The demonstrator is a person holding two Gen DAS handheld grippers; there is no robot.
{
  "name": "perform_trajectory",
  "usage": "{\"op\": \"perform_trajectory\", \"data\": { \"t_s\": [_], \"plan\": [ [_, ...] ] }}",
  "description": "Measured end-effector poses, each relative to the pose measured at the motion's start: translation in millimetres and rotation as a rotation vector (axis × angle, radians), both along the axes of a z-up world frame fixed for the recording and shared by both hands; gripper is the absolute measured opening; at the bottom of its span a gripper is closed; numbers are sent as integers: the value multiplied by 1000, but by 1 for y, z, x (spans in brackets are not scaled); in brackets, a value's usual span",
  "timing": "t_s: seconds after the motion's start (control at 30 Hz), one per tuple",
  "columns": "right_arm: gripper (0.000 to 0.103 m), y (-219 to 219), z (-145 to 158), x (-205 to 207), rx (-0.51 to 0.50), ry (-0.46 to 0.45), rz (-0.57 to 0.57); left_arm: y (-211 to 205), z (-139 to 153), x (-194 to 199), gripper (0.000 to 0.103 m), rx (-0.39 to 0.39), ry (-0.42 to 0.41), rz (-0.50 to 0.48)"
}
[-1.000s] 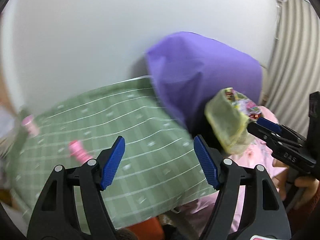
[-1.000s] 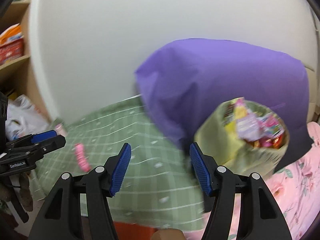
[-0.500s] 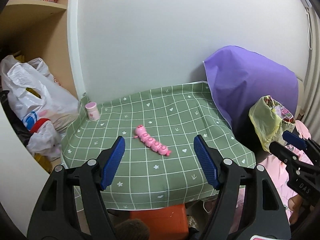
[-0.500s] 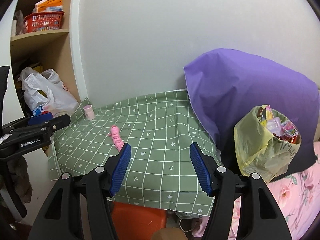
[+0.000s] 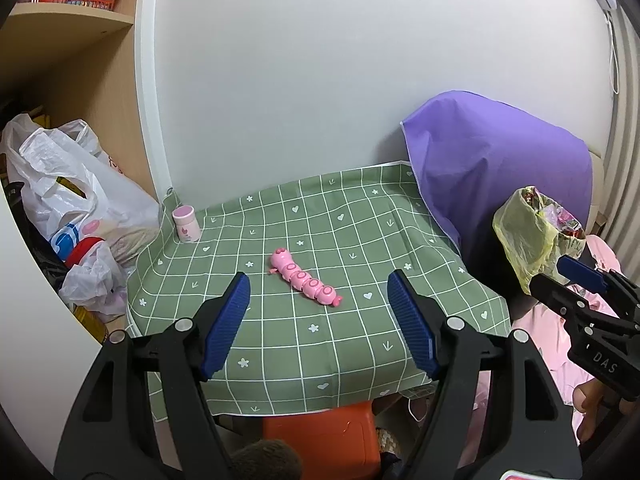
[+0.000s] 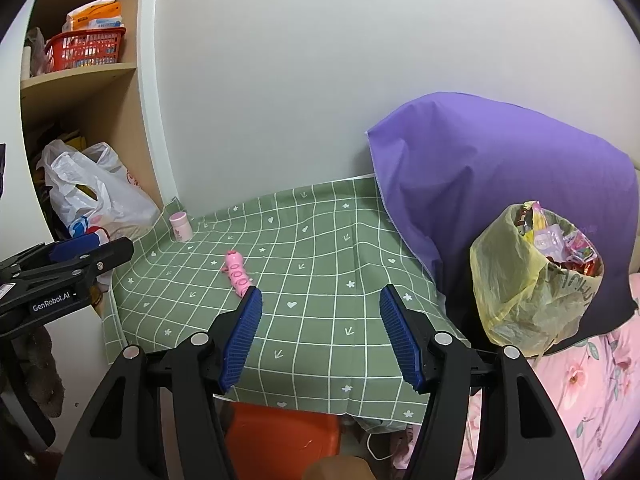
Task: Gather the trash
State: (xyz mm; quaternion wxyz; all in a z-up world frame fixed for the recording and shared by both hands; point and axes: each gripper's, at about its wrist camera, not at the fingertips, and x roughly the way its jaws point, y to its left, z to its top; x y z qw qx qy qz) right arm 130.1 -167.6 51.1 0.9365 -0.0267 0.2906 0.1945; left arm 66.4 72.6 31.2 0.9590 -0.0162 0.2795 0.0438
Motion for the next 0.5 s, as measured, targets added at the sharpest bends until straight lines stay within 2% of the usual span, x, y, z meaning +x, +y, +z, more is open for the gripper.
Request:
{"op": "perform_trajectory", "data": {
  "t_s": [0.5],
  "plan": [
    [58, 5, -1, 1, 1, 1, -3, 2, 1, -3, 68, 2, -6, -9]
  ]
}}
